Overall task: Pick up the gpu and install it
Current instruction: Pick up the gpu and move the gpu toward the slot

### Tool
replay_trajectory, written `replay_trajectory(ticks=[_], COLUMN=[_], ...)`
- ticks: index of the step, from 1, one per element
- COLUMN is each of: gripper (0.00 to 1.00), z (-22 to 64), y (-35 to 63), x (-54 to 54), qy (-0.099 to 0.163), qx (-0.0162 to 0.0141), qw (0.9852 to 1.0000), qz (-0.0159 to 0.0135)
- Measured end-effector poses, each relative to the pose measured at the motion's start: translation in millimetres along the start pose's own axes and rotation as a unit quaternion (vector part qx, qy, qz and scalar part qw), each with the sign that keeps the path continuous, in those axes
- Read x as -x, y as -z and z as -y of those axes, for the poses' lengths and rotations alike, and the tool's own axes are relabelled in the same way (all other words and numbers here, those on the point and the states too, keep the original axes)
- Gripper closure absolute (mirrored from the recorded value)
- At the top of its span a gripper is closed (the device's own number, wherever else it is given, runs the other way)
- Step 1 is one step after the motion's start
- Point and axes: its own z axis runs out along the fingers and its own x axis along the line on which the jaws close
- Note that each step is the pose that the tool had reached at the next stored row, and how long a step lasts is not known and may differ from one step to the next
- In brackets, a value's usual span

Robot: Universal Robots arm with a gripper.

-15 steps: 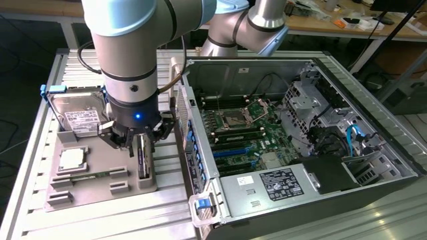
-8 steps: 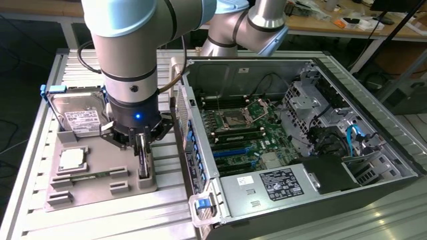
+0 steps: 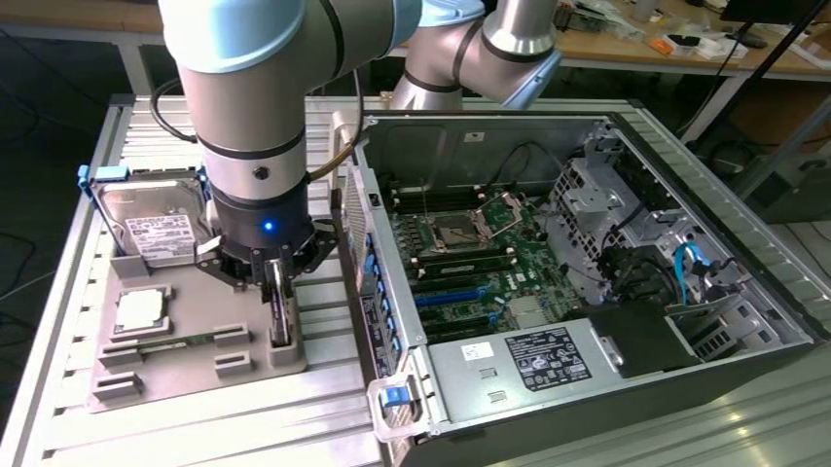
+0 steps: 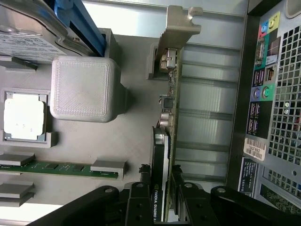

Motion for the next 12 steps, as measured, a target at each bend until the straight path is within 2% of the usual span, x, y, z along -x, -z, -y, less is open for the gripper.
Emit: replay_trajectory(ticks=[12], gripper=[0.72], z=[-0.2], y=[11.6], x=[0.2], qy=[0.0], qx=[0.0], qw=[1.0], qz=[0.0])
